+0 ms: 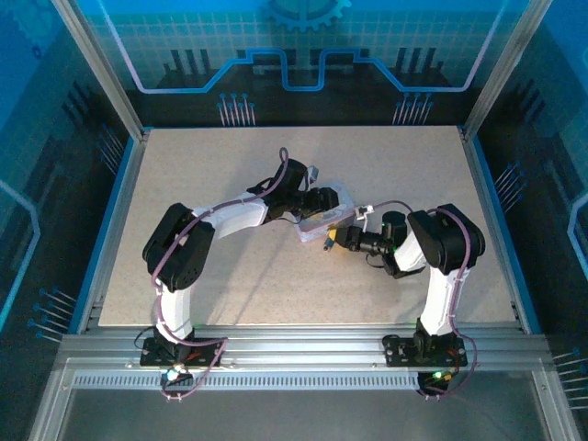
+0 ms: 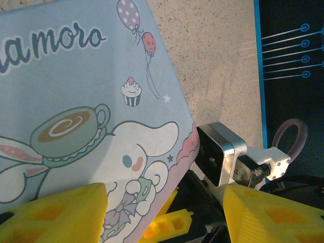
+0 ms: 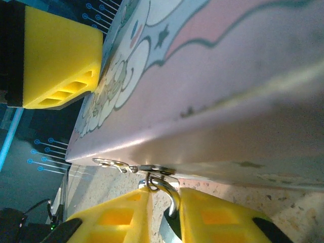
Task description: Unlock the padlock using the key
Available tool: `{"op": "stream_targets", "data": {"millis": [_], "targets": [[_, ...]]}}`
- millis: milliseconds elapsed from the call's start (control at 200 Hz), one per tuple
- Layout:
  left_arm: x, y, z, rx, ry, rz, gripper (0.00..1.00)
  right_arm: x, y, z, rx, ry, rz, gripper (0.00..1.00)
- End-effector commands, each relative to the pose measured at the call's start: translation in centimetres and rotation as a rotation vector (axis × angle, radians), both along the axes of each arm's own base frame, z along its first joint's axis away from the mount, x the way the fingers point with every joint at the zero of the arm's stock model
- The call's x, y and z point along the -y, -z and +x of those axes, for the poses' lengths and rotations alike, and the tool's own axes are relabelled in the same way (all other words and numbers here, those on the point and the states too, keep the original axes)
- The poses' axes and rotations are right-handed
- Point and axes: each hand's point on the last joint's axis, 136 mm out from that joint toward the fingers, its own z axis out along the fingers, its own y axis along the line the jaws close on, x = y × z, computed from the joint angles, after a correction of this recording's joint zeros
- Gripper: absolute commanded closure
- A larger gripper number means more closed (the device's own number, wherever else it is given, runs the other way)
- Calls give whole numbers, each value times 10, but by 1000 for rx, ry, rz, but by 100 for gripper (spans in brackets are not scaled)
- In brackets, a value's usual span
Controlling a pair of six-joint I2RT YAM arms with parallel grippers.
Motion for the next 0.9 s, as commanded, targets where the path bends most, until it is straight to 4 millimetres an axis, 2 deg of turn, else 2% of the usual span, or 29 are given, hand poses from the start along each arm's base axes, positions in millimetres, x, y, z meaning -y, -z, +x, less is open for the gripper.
{"op": "stream_targets", "data": {"millis": [0,440,895], "targets": [[-10,18,-2,-36,-32,38,36,-3,15,-3,-50,7,-17,82],[-15,23,-4,-42,-42,51,36,4,22,-4,-92,60,-24,100],[-26,33,-18,-63,-48,71,36,14,20,-1,-150,159,34,100]]}}
